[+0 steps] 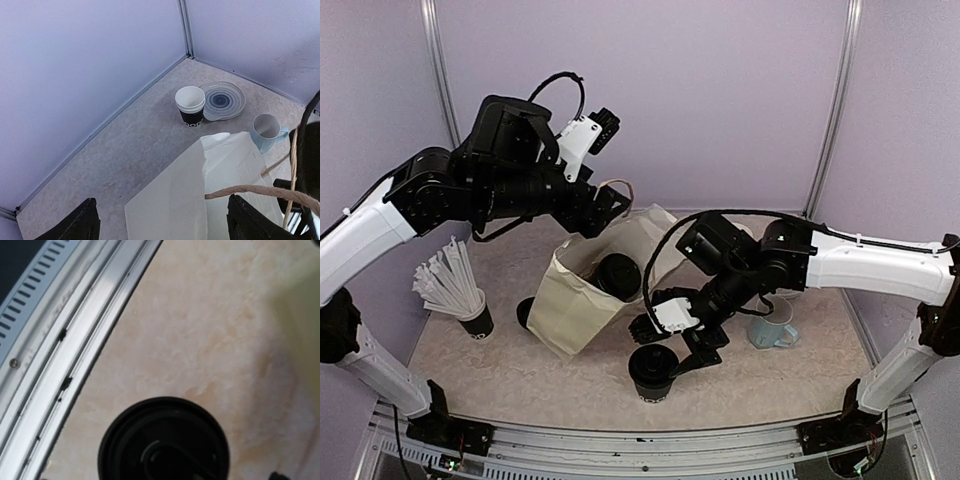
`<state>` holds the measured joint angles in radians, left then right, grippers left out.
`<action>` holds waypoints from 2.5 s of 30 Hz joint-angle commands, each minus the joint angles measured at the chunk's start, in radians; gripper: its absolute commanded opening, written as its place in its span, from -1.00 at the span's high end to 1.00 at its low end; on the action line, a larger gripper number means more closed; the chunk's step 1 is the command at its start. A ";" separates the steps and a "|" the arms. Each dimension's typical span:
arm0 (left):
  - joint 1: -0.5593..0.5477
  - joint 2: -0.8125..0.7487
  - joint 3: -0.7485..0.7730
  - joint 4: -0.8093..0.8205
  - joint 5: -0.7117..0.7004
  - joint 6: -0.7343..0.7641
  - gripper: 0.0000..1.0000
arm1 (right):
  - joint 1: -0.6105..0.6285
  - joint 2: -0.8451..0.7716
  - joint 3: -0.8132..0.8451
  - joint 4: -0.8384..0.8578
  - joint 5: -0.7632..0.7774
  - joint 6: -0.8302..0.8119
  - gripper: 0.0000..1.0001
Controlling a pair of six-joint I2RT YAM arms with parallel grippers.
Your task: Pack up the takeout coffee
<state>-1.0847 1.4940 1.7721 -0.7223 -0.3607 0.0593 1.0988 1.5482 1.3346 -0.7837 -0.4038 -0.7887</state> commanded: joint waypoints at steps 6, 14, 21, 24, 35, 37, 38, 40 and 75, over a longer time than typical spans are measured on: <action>0.045 -0.070 -0.111 0.063 0.035 -0.037 -0.48 | 0.009 -0.015 0.058 -0.058 0.024 -0.034 -0.86; 0.077 -0.049 -0.108 0.149 0.083 -0.026 -0.30 | 0.009 -0.111 0.064 -0.160 0.020 -0.071 -0.86; 0.147 -0.016 -0.166 0.271 0.169 -0.010 -0.22 | 0.009 -0.149 0.149 -0.309 -0.045 -0.106 -0.85; 0.179 0.001 -0.201 0.322 0.242 0.011 -0.19 | -0.001 -0.148 0.232 -0.376 -0.106 -0.113 -0.83; 0.249 0.042 -0.241 0.380 0.347 0.054 -0.38 | -0.276 -0.100 0.574 -0.295 -0.293 -0.049 -0.75; 0.249 0.047 -0.242 0.381 0.348 0.054 -0.38 | -0.317 -0.070 0.579 -0.190 -0.246 0.026 -0.69; 0.249 0.046 -0.246 0.382 0.351 0.053 -0.38 | -0.326 -0.050 0.573 -0.142 -0.216 0.057 -0.61; 0.249 0.042 -0.251 0.389 0.354 0.048 -0.38 | -0.326 -0.004 0.567 -0.081 -0.157 0.093 -0.47; 0.223 -0.036 -0.335 0.407 0.375 0.066 -0.52 | -0.326 0.285 0.745 0.055 -0.238 0.379 1.00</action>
<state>-0.8371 1.4902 1.4612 -0.3428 0.0040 0.1024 0.7773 1.8236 2.0380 -0.7555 -0.6567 -0.4599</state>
